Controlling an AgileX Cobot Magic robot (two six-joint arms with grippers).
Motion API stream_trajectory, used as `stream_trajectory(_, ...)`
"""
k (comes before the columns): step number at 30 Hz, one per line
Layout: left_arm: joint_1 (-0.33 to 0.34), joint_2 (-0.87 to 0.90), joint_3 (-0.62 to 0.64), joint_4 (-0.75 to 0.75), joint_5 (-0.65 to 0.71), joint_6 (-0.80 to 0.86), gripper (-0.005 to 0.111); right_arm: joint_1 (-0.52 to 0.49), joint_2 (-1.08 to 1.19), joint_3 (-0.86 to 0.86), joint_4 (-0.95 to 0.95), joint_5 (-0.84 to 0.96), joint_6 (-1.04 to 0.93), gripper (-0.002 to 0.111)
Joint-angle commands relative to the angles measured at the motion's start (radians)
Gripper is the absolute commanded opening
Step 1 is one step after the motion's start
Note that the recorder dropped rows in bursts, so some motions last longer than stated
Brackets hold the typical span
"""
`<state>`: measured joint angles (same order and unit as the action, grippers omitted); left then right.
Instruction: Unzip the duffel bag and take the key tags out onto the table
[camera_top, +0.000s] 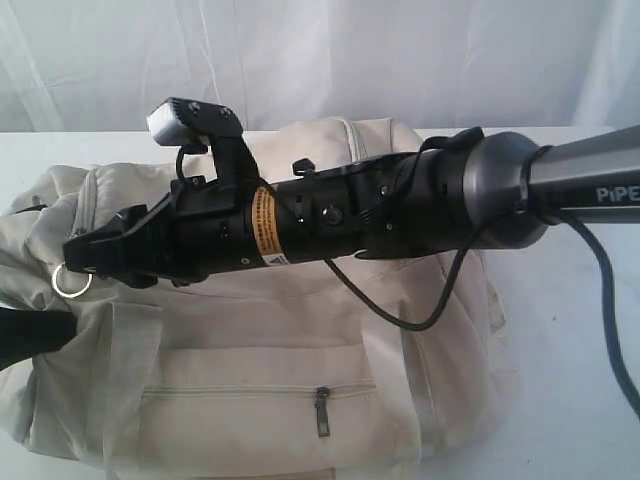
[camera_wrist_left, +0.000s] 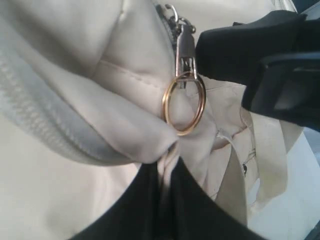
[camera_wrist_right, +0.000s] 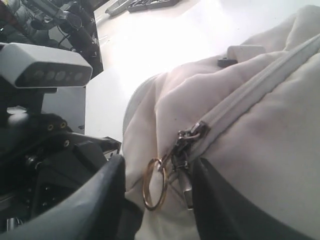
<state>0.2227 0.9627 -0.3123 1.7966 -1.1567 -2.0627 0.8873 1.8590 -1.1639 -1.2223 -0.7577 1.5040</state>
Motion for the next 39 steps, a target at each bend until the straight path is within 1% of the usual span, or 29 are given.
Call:
stream_trajectory(1,-0.004,-0.016,-0.009,-0.052,-0.064,0.0,0.0,0.001,0.011,-0.002,-0.008,-0.007,0.041,0.041)
stream_trajectory(8,-0.004,-0.016,-0.009,-0.052,-0.064,0.0,0.0,0.044,0.054,-0.002,-0.008,-0.027,0.042,0.041)
stream_trajectory(11,-0.004,-0.016,-0.009,-0.052,-0.064,0.0,0.0,0.066,0.058,-0.002,-0.003,0.008,0.009,0.039)
stream_trajectory(13,-0.004,-0.016,-0.009,-0.052,-0.064,0.0,0.0,0.074,0.058,-0.002,0.009,0.033,-0.007,0.036)
stream_trajectory(17,-0.004,-0.016,-0.009,-0.052,-0.064,0.0,0.0,0.079,0.058,-0.002,0.068,0.032,-0.065,0.026)
stream_trajectory(20,-0.004,-0.016,-0.009,-0.052,-0.064,0.002,0.0,0.079,0.057,-0.002,0.075,0.023,-0.091,0.016)
stream_trajectory(23,-0.004,-0.016,-0.009,-0.052,-0.064,0.029,0.0,0.079,0.045,-0.002,0.075,0.008,-0.091,0.009)
stream_trajectory(26,-0.004,-0.016,-0.009,-0.052,-0.064,0.043,0.0,0.079,0.028,-0.002,0.075,0.012,-0.119,0.004)
stream_trajectory(30,-0.004,-0.016,-0.009,-0.052,-0.064,0.043,0.0,0.079,0.007,-0.002,0.067,0.053,-0.125,0.001)
stream_trajectory(34,-0.004,-0.016,-0.009,-0.052,-0.064,0.043,0.0,0.079,-0.017,-0.002,0.062,0.124,-0.16,0.001)
stream_trajectory(39,-0.004,-0.016,-0.009,-0.052,-0.064,0.043,0.0,0.079,-0.033,-0.002,0.065,0.127,-0.202,0.0)
